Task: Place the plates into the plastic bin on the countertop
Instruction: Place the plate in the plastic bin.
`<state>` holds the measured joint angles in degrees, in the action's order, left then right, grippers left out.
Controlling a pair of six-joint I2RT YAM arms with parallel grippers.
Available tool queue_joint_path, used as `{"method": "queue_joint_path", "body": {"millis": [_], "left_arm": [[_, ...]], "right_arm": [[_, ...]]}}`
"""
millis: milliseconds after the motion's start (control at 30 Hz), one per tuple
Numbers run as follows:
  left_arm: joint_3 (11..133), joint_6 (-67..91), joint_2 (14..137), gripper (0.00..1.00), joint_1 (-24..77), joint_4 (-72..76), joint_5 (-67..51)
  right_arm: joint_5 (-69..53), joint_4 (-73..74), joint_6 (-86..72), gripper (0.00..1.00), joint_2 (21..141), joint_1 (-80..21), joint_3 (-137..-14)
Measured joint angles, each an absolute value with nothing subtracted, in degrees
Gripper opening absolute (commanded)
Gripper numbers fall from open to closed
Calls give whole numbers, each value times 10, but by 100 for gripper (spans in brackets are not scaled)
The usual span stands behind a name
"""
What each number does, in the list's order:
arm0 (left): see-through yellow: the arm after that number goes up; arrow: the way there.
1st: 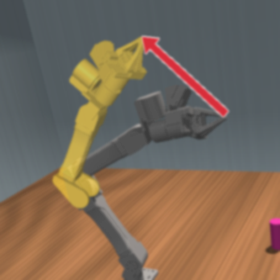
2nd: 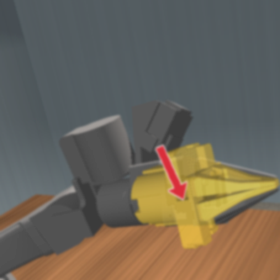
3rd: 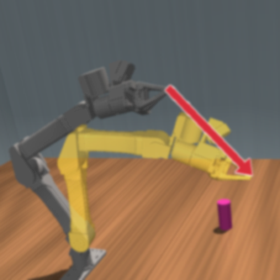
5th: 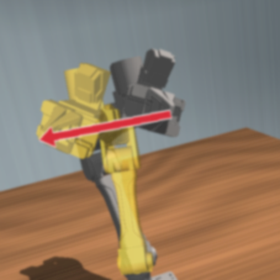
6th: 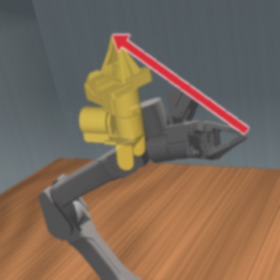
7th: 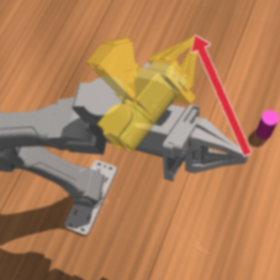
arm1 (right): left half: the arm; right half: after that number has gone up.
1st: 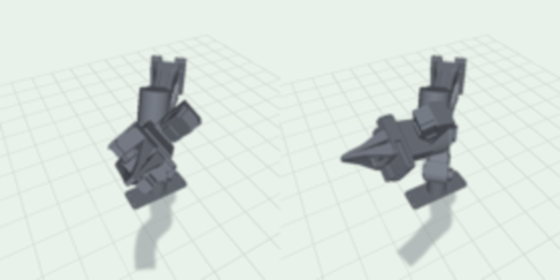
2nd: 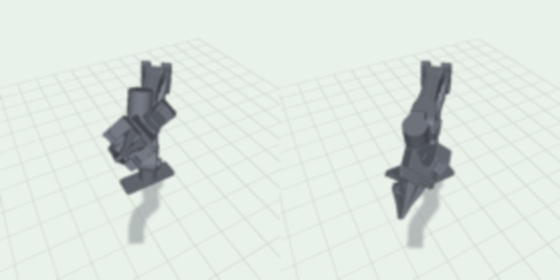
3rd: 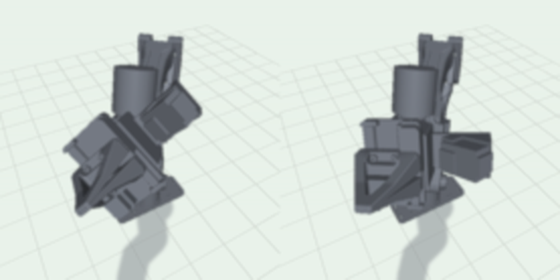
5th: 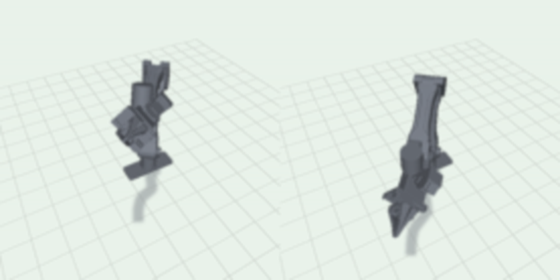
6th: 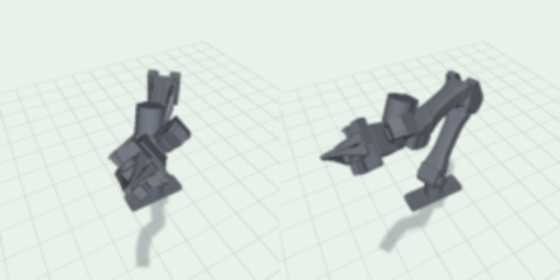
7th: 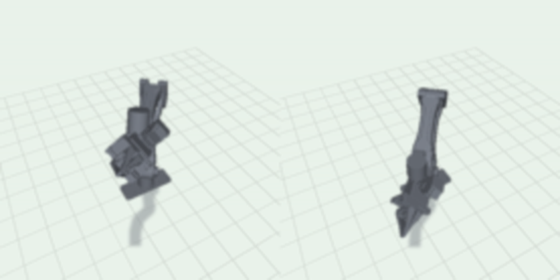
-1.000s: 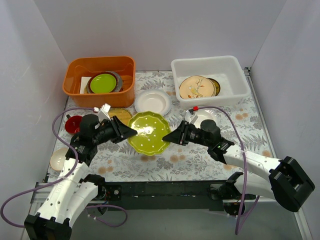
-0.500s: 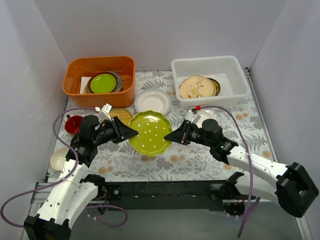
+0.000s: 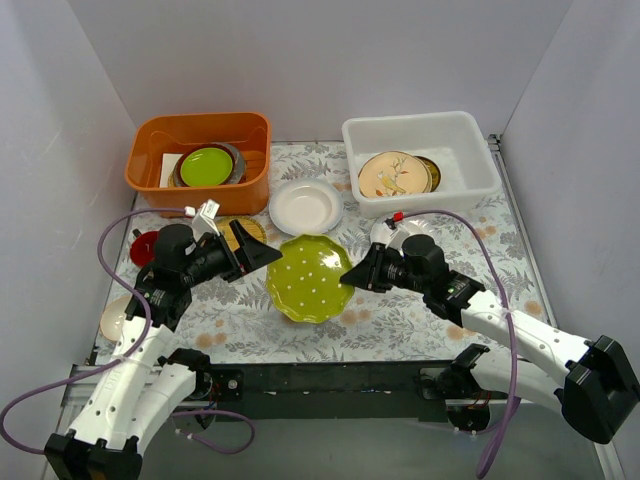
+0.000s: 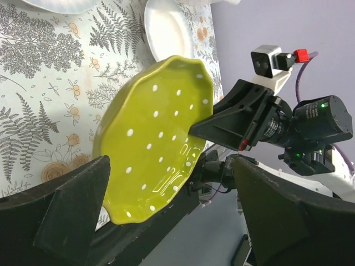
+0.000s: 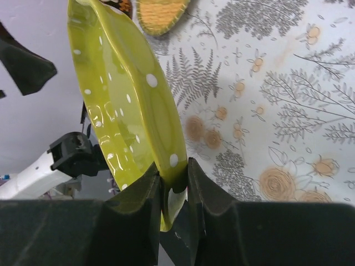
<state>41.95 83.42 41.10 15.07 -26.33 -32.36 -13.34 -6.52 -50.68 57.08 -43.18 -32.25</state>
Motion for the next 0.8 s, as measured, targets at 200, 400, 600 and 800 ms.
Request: {"method": "queue_joint_path", "body": {"millis": [200, 400, 600, 800], "left_arm": [[424, 825, 411, 98, 151, -278, -310], [435, 803, 410, 98, 151, -314, -276], [449, 775, 403, 98, 151, -361, -228], [449, 759, 400, 98, 151, -389, -207]], "right_arm": [[-120, -20, -493, 1, 571, -431, -322], [-117, -7, -493, 1, 569, -430, -323], [-111, 24, -483, 1, 566, -424, -344], [-97, 59, -456, 1, 566, -416, -391]]}}
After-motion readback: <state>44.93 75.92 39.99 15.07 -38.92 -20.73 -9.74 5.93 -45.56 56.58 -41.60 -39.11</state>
